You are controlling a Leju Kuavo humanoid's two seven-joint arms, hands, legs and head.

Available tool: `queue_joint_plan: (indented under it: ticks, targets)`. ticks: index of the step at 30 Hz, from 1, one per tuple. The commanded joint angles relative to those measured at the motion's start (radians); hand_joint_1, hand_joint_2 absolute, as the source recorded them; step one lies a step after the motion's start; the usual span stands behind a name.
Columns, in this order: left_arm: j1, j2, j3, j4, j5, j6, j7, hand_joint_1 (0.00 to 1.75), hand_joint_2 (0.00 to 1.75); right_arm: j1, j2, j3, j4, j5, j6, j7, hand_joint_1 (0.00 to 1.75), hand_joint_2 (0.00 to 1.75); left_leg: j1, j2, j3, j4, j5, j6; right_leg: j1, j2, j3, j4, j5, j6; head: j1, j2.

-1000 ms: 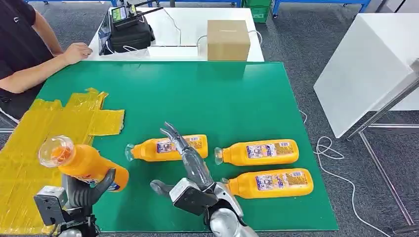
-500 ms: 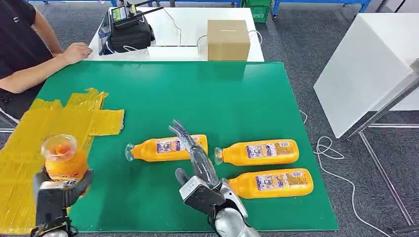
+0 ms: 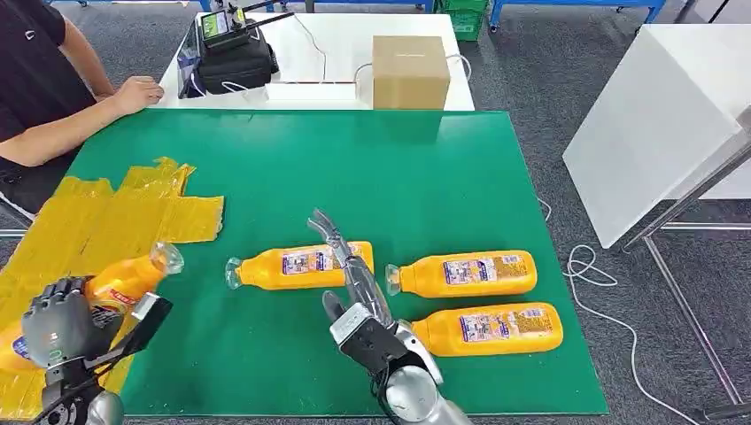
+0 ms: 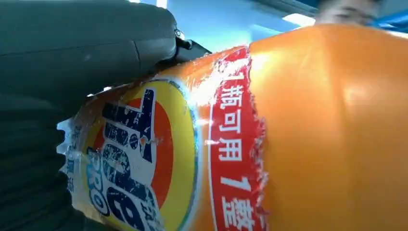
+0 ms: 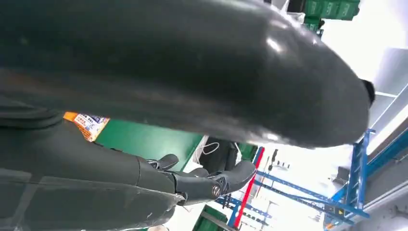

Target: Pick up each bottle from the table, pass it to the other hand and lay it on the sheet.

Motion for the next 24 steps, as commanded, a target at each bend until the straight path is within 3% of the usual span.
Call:
queue_joint_plan:
  ticks: [1, 2, 3, 4, 5, 13, 15, 18, 19, 24]
  targets:
    - [-0.080, 0.057, -0.111, 0.255, 0.035, -0.004, -0.025, 1.75, 1.75, -0.056, -0.051, 0.049, 0.066, -0.010, -0.002, 0.002, 0.00, 0.00, -0.001, -0.001, 0.005, -0.003, 0.000, -0.001, -0.001, -0.002, 0.005, -0.002, 0.000, 0.001, 0.000, 0.000]
    - [-0.082, 0.058, -0.116, 0.259, 0.020, -0.004, -0.037, 1.71, 1.75, -0.059, -0.052, 0.052, 0.071, -0.010, -0.001, 0.002, 0.00, 0.00, -0.001, 0.000, 0.003, -0.002, 0.000, -0.001, -0.001, -0.001, 0.004, -0.001, 0.000, 0.000, 0.000, 0.000]
    - [-0.082, 0.058, -0.116, 0.259, 0.020, -0.004, -0.037, 0.00, 1.75, -0.059, -0.052, 0.052, 0.071, -0.010, -0.001, 0.002, 0.00, 0.00, -0.001, 0.000, 0.005, -0.003, 0.000, -0.001, -0.001, -0.002, 0.006, -0.002, -0.001, 0.001, 0.000, 0.000]
    - [-0.076, 0.097, -0.194, 0.283, -0.010, -0.004, -0.017, 0.00, 1.75, -0.065, -0.056, 0.055, 0.081, -0.013, -0.003, 0.001, 0.00, 0.00, -0.001, 0.000, 0.004, -0.002, 0.000, -0.001, -0.001, -0.002, 0.005, -0.002, 0.000, 0.000, -0.001, 0.000]
    - [-0.081, 0.106, -0.229, 0.307, -0.010, -0.004, 0.003, 0.00, 0.00, -0.070, -0.058, 0.052, 0.090, -0.016, -0.007, 0.003, 0.00, 0.00, -0.001, 0.000, 0.003, -0.002, 0.000, -0.001, -0.001, -0.001, 0.004, -0.002, 0.000, 0.000, 0.000, 0.000]
    - [-0.089, 0.123, -0.285, 0.300, -0.010, -0.004, 0.036, 0.00, 0.00, -0.100, -0.062, 0.044, 0.117, -0.002, -0.026, 0.011, 0.00, 0.00, -0.001, 0.000, 0.002, -0.001, 0.000, -0.001, -0.001, -0.001, 0.003, -0.001, 0.000, 0.000, 0.000, 0.000]
    - [-0.105, 0.126, -0.309, 0.314, -0.010, -0.004, 0.049, 0.00, 0.00, -0.135, -0.060, 0.044, 0.152, 0.032, -0.057, 0.051, 0.00, 0.00, 0.000, 0.000, 0.003, -0.001, 0.000, -0.001, -0.001, -0.001, 0.003, -0.001, 0.000, 0.001, 0.000, 0.000]
    - [-0.193, 0.110, -0.346, 0.389, -0.010, -0.004, 0.035, 0.00, 0.00, -0.288, -0.045, 0.045, 0.303, 0.126, -0.108, 0.140, 0.00, 0.00, -0.001, -0.001, 0.002, -0.001, 0.001, -0.001, -0.001, -0.002, 0.003, 0.000, 0.000, 0.000, 0.000, 0.000]
    - [-0.218, 0.104, -0.360, 0.413, -0.010, -0.004, 0.049, 0.00, 0.00, -0.325, -0.038, 0.034, 0.343, 0.126, -0.099, 0.141, 0.00, 1.75, -0.001, -0.002, 0.003, -0.001, 0.002, -0.001, -0.001, -0.004, 0.004, 0.000, 0.000, 0.001, 0.000, 0.000]
    - [-0.293, 0.061, -0.352, 0.443, -0.006, -0.004, -0.007, 0.00, 0.00, -0.502, -0.011, 0.055, 0.573, 0.243, -0.099, 0.227, 0.00, 1.75, -0.001, -0.001, 0.000, 0.000, 0.004, -0.001, -0.001, -0.002, 0.001, 0.001, 0.002, 0.001, 0.000, 0.000]
